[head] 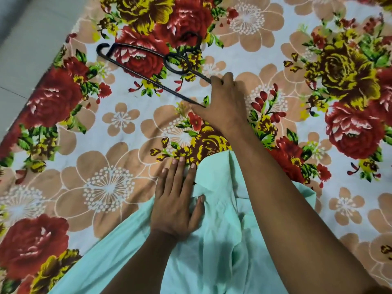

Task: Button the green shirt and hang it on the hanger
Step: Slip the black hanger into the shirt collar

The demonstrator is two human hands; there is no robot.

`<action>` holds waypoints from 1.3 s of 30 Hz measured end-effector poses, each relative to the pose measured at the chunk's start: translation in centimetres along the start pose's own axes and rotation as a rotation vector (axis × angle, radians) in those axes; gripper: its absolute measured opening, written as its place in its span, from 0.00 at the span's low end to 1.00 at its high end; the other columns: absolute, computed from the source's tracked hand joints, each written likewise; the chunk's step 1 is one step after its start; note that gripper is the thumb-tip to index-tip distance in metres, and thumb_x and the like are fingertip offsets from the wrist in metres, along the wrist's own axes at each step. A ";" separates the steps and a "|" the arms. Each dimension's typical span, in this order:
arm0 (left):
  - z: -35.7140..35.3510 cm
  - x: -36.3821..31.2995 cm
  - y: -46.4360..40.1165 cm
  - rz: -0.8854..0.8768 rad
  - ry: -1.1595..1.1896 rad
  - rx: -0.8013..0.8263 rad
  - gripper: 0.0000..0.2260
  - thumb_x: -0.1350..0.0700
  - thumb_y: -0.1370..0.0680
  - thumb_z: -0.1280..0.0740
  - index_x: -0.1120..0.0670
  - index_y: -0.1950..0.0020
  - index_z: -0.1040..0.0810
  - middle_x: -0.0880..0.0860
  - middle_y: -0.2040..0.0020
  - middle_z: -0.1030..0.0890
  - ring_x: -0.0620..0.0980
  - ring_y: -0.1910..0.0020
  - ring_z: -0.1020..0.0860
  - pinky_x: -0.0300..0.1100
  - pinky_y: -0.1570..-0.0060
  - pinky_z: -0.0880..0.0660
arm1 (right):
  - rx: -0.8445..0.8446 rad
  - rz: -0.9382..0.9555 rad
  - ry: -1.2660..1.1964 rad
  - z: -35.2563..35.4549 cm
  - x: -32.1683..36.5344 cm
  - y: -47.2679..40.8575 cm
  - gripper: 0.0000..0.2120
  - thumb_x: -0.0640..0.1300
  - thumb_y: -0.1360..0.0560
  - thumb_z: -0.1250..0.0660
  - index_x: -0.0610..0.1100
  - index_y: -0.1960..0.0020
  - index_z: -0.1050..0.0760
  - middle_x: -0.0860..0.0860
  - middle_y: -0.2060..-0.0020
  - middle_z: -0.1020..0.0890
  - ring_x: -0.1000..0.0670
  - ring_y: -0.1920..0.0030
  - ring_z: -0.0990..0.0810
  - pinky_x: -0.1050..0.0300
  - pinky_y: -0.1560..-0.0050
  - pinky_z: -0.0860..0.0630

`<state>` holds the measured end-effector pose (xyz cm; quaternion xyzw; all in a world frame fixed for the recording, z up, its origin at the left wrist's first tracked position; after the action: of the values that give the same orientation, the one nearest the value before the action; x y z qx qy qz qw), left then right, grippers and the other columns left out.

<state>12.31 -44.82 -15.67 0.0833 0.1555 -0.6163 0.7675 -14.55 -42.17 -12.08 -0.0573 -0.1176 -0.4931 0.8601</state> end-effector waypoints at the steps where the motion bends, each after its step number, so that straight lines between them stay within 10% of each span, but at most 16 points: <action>1: 0.0 0.0 0.0 -0.001 0.002 0.000 0.34 0.45 0.22 0.38 0.58 0.18 0.37 0.60 0.17 0.40 0.59 0.17 0.44 0.64 0.22 0.42 | -0.003 0.006 -0.040 0.4 0.1 0.1 0.42 0.71 0.31 0.28 0.42 0.30 0.30 0.44 0.37 0.29 0.41 0.43 0.22 0.48 0.46 0.24; 13: -0.3 0.1 0.5 -0.021 -0.011 -0.034 0.32 0.44 0.20 0.40 0.56 0.18 0.37 0.58 0.17 0.39 0.57 0.17 0.44 0.62 0.22 0.43 | -0.193 -0.104 -0.349 5.1 -2.9 13.3 0.40 0.62 0.31 0.24 0.43 0.27 0.32 0.48 0.35 0.26 0.46 0.40 0.22 0.49 0.45 0.22; 18: -0.2 0.0 0.7 -0.027 0.012 -0.057 0.31 0.43 0.20 0.41 0.54 0.18 0.36 0.58 0.18 0.37 0.56 0.17 0.43 0.59 0.20 0.46 | -0.239 -0.177 -0.571 5.6 -5.4 20.1 0.42 0.58 0.28 0.23 0.44 0.21 0.36 0.49 0.26 0.28 0.51 0.28 0.28 0.65 0.34 0.32; 25: 0.8 -0.7 1.2 0.010 0.048 -0.061 0.29 0.41 0.18 0.43 0.53 0.20 0.36 0.58 0.20 0.35 0.57 0.19 0.41 0.57 0.19 0.49 | -0.182 -0.187 -0.431 8.1 -10.5 29.8 0.40 0.60 0.34 0.28 0.47 0.25 0.31 0.48 0.40 0.27 0.46 0.42 0.24 0.42 0.42 0.22; 30: 2.4 -5.0 3.1 0.085 0.003 -0.240 0.19 0.38 0.17 0.41 0.53 0.44 0.22 0.55 0.42 0.23 0.58 0.37 0.29 0.56 0.36 0.38 | -0.146 -0.237 -0.332 9.8 -12.9 33.7 0.38 0.54 0.36 0.24 0.46 0.29 0.30 0.51 0.42 0.30 0.44 0.41 0.23 0.46 0.45 0.22; 39: 2.1 -9.7 1.6 0.399 0.018 0.128 0.16 0.41 0.26 0.32 0.55 0.57 0.20 0.55 0.59 0.18 0.60 0.50 0.21 0.52 0.48 0.39 | -0.065 -0.235 -0.099 11.8 -14.6 37.9 0.44 0.51 0.38 0.21 0.44 0.26 0.34 0.44 0.34 0.29 0.38 0.39 0.25 0.40 0.42 0.23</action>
<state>12.25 -36.18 -10.48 0.1667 0.1032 -0.4597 0.8661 9.22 -8.21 -3.78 -0.0951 -0.1498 -0.5907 0.7871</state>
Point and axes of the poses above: each hand's wrist, its own y-axis away from the middle knuckle, its own z-axis out of the back of the hand, x = y × z, the point moved 3 cm from there along -y, towards the middle knuckle
